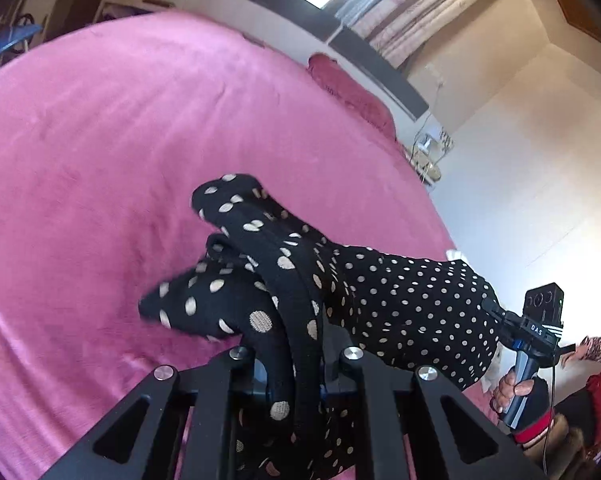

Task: Fold clothes

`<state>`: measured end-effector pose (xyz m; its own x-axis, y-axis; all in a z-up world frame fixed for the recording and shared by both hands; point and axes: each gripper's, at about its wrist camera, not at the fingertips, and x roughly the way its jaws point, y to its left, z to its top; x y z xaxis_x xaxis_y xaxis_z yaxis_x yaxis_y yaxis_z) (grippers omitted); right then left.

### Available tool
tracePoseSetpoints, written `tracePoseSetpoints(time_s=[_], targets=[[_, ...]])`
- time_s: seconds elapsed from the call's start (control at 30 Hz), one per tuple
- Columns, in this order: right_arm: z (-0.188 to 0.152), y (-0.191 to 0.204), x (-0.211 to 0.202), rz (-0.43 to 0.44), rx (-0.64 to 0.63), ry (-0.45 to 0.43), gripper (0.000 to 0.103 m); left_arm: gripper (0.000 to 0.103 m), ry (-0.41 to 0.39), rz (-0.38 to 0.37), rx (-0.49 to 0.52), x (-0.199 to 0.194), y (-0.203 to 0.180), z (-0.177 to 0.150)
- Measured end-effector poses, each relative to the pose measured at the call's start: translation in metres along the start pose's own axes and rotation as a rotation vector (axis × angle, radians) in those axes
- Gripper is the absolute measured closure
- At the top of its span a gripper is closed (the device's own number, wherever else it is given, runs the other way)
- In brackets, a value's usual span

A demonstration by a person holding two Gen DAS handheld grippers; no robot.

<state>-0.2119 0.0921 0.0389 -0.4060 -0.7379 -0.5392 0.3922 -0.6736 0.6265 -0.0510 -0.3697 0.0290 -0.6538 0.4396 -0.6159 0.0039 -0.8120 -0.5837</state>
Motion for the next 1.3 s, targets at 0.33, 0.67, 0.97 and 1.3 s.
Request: tracePoseSetpoints(time_s=[0.33,0.67,0.97,1.3], targets=[[0.03,0.156,0.091,0.117,-0.237,0.104,0.089,0.09,-0.177,0.136,-0.044,-0.165,0.068,0.015],[0.005,0.298,0.226,0.285,-0.364,0.23,0.089,0.089,-0.378,0.273,-0.197,-0.316,0.154,-0.026],[-0.083,0.23,0.376,0.009,-0.221,0.532,0.057,0.068,-0.115,0.677,-0.403,-0.233,0.269,-0.138],[-0.081,0.217,0.307,0.114,-0.171,0.323,0.011,0.028,-0.431,0.897,-0.275,-0.271,0.21,-0.141]])
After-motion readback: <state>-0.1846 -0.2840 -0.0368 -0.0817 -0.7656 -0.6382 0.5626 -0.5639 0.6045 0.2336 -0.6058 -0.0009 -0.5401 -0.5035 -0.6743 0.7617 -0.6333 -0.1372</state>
